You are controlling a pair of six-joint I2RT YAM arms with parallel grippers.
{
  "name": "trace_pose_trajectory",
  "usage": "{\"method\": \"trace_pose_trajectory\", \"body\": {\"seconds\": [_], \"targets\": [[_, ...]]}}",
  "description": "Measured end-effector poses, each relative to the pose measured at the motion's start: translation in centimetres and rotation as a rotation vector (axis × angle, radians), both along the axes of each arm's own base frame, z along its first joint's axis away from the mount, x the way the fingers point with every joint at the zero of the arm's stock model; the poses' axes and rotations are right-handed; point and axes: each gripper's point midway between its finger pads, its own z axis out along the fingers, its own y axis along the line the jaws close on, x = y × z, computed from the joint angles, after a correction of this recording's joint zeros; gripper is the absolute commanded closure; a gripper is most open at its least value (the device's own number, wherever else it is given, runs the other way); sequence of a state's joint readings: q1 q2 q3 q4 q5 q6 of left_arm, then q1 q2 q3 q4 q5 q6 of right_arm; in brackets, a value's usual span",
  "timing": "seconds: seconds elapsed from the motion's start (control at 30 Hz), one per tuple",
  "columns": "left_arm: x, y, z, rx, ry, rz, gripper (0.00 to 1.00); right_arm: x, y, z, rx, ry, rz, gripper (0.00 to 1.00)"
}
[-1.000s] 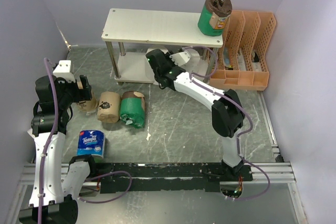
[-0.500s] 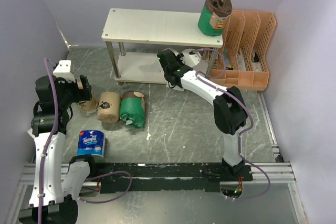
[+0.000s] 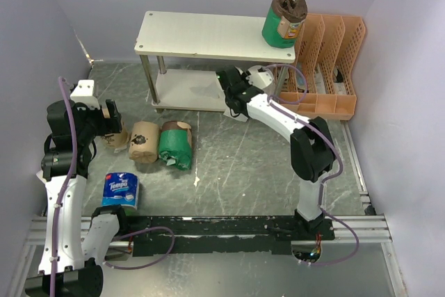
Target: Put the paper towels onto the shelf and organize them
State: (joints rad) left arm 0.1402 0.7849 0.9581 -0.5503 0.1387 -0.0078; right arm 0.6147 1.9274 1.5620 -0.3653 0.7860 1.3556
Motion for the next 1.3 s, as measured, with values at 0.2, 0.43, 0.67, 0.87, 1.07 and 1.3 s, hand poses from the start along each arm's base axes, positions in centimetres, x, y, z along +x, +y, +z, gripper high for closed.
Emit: {"method": "trace_pose_trajectory", "body": {"seconds": [0.2,0.43,0.67,0.87,1.07,1.3], "targets": [[0.0,0.0,-0.1,0.000,0.002,0.000,0.06,-0.1,-0.2,0.8,-0.016,-0.017,0.046,0.04],[0.2,0.0,-0.3,-0.002,0.011,0.000,0.06,-2.9,2.5,4.2,0.080,-0.103,0.286,0.00],[0.2,0.0,-0.4,-0.002,0.015,0.000,0.06,-16.0,11.7,7.1,-0.104,-0.251,0.774,0.00],[0.2,0.0,-0.4,-0.003,0.014,-0.001,0.06,-24.6,14.9,1.9,-0.537,-0.175,1.176,0.00],[0.0,0.0,0.0,0.000,0.000,-0.001,0.06,-24.2,14.2,1.5,-0.782,-0.156,1.288,0.06],[-0.1,0.1,0.2,-0.003,-0.008,0.000,0.06,-22.2,18.7,1.6,-0.981,-0.187,1.422,0.07]]}}
